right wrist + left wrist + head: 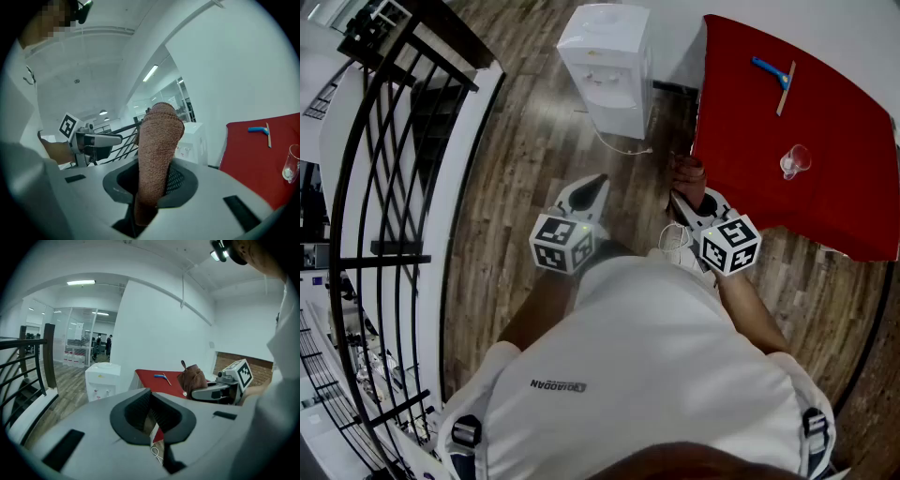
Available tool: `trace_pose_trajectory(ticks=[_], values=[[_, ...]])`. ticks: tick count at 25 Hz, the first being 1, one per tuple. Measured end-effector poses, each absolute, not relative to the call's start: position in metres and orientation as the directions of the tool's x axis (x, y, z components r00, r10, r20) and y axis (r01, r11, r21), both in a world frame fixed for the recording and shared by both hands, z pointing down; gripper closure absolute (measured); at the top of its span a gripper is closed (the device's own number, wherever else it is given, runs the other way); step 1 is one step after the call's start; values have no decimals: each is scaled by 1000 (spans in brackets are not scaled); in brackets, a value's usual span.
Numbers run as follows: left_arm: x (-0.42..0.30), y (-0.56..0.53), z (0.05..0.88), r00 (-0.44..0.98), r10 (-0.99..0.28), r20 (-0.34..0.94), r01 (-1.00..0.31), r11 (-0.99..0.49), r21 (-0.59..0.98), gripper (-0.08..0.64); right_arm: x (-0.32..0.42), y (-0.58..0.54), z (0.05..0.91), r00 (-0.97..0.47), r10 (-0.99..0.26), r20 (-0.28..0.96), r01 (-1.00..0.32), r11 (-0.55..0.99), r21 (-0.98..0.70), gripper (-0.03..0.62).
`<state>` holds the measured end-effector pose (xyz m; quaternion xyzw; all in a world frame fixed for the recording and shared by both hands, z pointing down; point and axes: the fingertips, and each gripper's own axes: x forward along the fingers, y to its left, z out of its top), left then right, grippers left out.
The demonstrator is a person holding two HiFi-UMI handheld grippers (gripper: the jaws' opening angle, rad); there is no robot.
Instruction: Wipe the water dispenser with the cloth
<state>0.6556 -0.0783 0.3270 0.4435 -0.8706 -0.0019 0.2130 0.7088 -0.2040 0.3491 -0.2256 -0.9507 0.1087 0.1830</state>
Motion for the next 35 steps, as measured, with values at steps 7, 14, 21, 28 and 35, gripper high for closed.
trace_pose_trajectory(ticks=[7,14,21,28,35], values=[[654,-79,327,-525,-770,363,-764,614,198,559,707,-206,349,-830,469,304,400,878,-262,520],[655,-83,328,-517,-773,367,-769,608,198,560,706,-207,343,-835,478,273,400,868,-293,520],[655,-91,335,-496,-778,387,-776,596,204,559,709,-201,351,-809,520,274,426,840,-336,520],[647,-91,340,-487,-775,401,-790,588,176,560,696,-205,368,-811,497,309,376,847,-377,520],[623,-69,348,-492,-765,416,-766,607,209,560,676,-184,376,-778,549,305,383,800,-462,520]])
